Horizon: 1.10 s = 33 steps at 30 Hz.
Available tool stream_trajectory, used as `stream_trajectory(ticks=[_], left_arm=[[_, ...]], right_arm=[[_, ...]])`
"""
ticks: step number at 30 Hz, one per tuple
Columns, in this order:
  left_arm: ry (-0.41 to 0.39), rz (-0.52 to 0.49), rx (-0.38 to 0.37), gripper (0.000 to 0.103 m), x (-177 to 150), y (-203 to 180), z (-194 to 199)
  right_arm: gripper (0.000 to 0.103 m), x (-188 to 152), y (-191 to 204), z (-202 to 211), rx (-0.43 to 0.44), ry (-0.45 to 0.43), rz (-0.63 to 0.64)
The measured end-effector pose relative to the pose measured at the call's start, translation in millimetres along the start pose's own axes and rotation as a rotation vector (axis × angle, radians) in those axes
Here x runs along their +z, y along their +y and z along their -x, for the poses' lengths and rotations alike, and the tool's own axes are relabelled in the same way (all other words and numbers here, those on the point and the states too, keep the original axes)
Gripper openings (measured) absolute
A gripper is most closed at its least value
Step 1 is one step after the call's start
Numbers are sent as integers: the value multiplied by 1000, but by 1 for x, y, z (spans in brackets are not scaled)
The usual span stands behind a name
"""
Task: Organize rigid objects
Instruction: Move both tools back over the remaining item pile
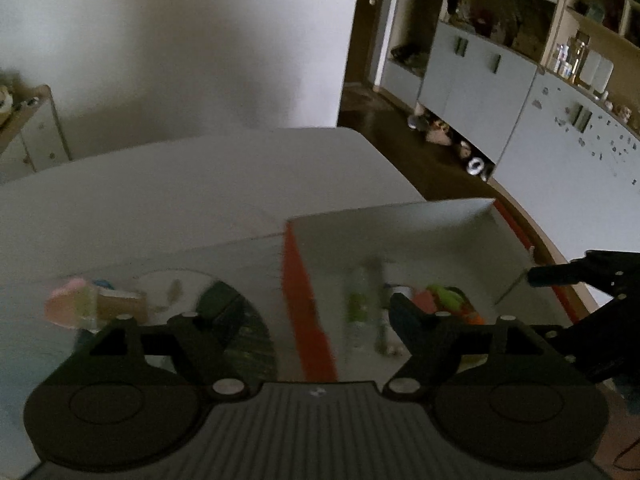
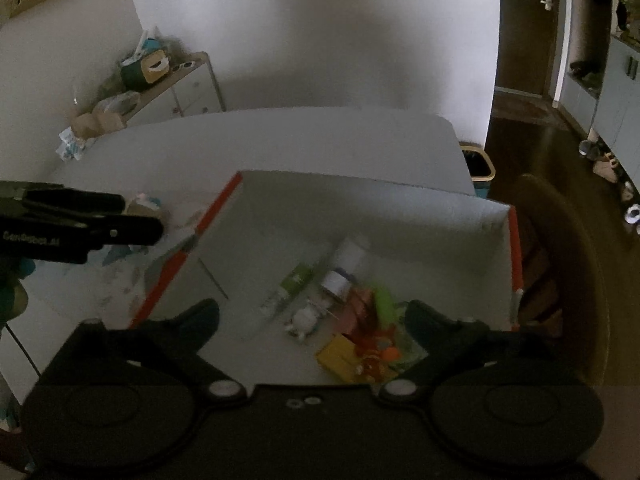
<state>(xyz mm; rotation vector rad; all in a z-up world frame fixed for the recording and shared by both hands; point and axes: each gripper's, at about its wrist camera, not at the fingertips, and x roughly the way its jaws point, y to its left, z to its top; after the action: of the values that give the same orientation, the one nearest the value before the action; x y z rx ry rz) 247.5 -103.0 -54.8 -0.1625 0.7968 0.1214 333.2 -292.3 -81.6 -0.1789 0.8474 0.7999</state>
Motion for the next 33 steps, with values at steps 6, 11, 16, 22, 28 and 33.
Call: stream_trajectory(ticks=[6,11,16,22,28,33], left_arm=[[-47,2,33,80,-1,44,15],[-67,-3,49,80,-3,87,26],[-78,-5,54,80,-6,132,32],[-70,12,71,80,-18,182,31],[-55,20,98,80,-33,228,20],[-46,71,103,80,-47,262,2]], right_arm=[[102,11,38,-2,19,-32,10],[102,22,76,-12,35,-43,22],[102,30,118,-27,53,-42,68],[102,39,165,-50,86,-24,98],[101,51,202,-72,120,-6,168],[101,62,229,-95,133,27,241]])
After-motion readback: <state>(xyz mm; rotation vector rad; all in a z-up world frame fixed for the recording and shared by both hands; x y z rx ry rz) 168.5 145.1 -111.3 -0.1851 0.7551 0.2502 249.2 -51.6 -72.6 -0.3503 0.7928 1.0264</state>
